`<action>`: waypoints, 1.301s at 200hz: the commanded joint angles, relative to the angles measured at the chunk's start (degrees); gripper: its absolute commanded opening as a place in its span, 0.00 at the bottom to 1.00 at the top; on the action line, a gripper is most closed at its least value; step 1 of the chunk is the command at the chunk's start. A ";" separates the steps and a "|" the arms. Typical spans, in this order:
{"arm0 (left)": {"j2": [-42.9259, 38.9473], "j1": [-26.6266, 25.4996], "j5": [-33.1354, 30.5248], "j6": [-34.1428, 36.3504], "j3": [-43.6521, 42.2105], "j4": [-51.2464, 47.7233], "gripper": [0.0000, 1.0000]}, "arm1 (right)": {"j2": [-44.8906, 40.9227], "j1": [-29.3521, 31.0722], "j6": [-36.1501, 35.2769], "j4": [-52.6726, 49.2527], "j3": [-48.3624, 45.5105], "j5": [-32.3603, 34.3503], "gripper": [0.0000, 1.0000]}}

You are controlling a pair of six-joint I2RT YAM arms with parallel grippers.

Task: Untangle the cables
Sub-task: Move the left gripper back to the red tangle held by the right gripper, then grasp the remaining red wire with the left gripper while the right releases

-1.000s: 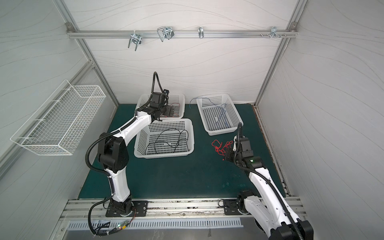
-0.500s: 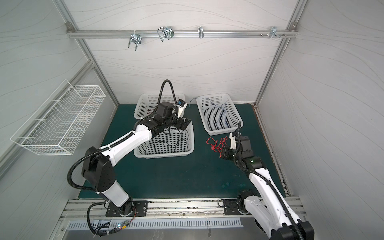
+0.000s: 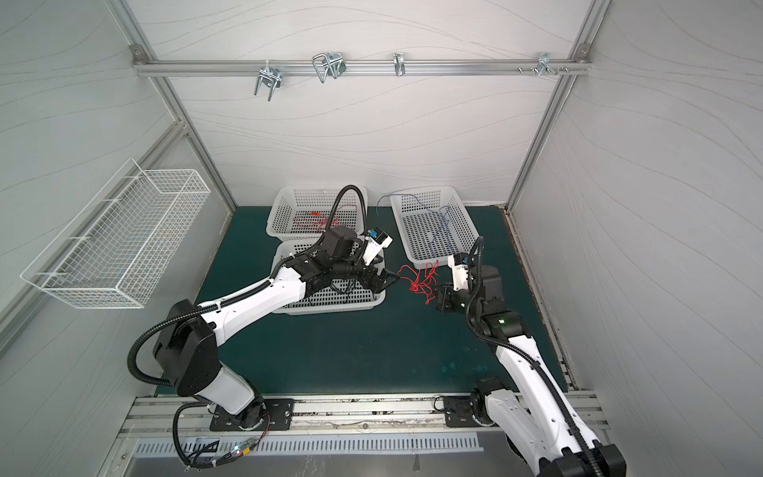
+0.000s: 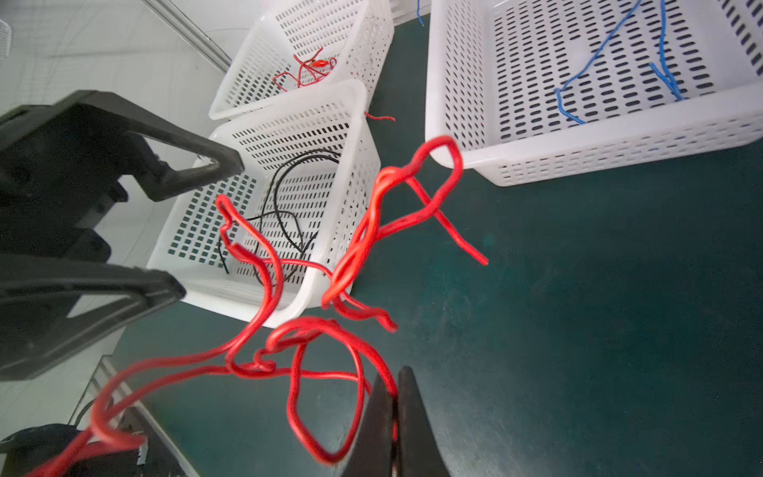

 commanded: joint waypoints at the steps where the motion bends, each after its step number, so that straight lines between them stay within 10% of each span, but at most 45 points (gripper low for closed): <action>1: 0.02 -0.82 1.33 -1.76 0.91 5.68 0.91 | 0.63 0.24 -0.66 3.62 2.03 -4.06 0.00; 42: 2.71 -3.03 -3.03 -1.96 3.29 4.99 0.72 | 0.37 0.26 -0.54 3.70 2.39 -5.29 0.00; 99: 3.68 -3.28 -8.45 -3.99 4.39 4.63 0.00 | -1.98 0.29 -0.36 1.63 1.53 -2.23 0.00; 260: -4.47 0.36 -31.37 -5.22 -0.43 2.10 0.00 | -0.26 -0.61 3.19 -16.25 2.04 29.52 0.00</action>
